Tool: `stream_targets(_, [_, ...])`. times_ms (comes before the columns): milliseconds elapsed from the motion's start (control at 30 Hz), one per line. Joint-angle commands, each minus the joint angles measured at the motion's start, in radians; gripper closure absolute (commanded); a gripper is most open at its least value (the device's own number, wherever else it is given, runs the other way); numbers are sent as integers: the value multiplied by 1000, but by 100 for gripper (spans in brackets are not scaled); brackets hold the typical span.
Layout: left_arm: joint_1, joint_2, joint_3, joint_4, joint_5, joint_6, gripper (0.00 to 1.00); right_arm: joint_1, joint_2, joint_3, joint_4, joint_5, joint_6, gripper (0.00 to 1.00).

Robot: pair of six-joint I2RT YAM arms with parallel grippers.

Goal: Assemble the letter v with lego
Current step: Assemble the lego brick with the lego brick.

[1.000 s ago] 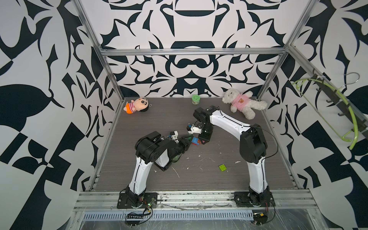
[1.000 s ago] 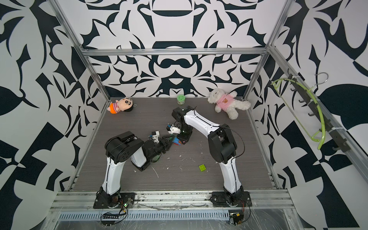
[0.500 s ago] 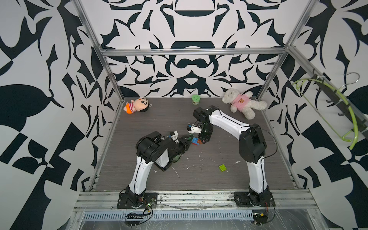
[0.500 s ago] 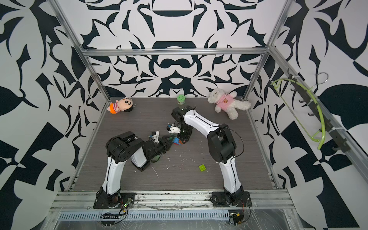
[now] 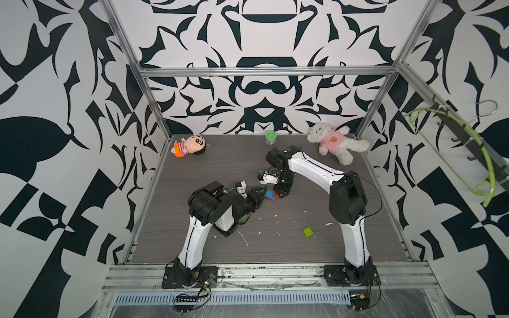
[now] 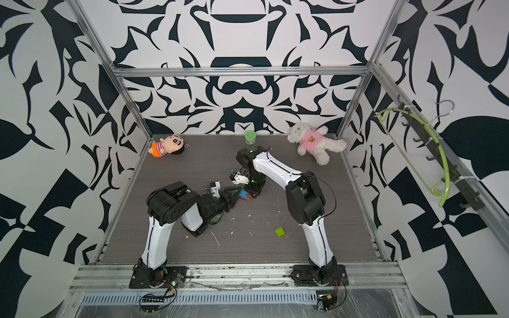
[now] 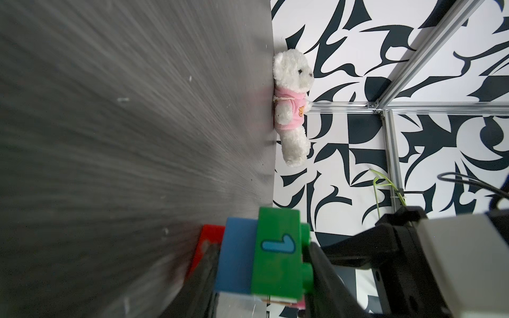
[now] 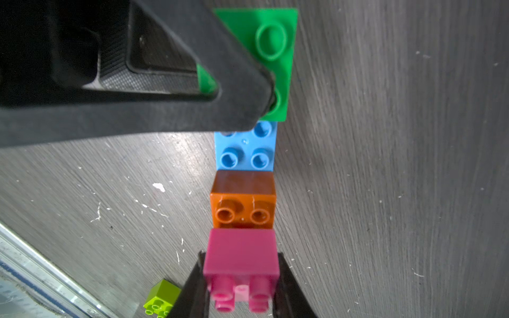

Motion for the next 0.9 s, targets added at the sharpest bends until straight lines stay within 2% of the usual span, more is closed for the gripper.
stream_targets(0, [0, 56, -6, -164, 14, 14, 75, 14, 10, 27, -32, -5, 3, 100])
stream_targets(867, [0, 54, -6, -163, 15, 14, 75, 21, 84, 100, -101, 9, 28, 100])
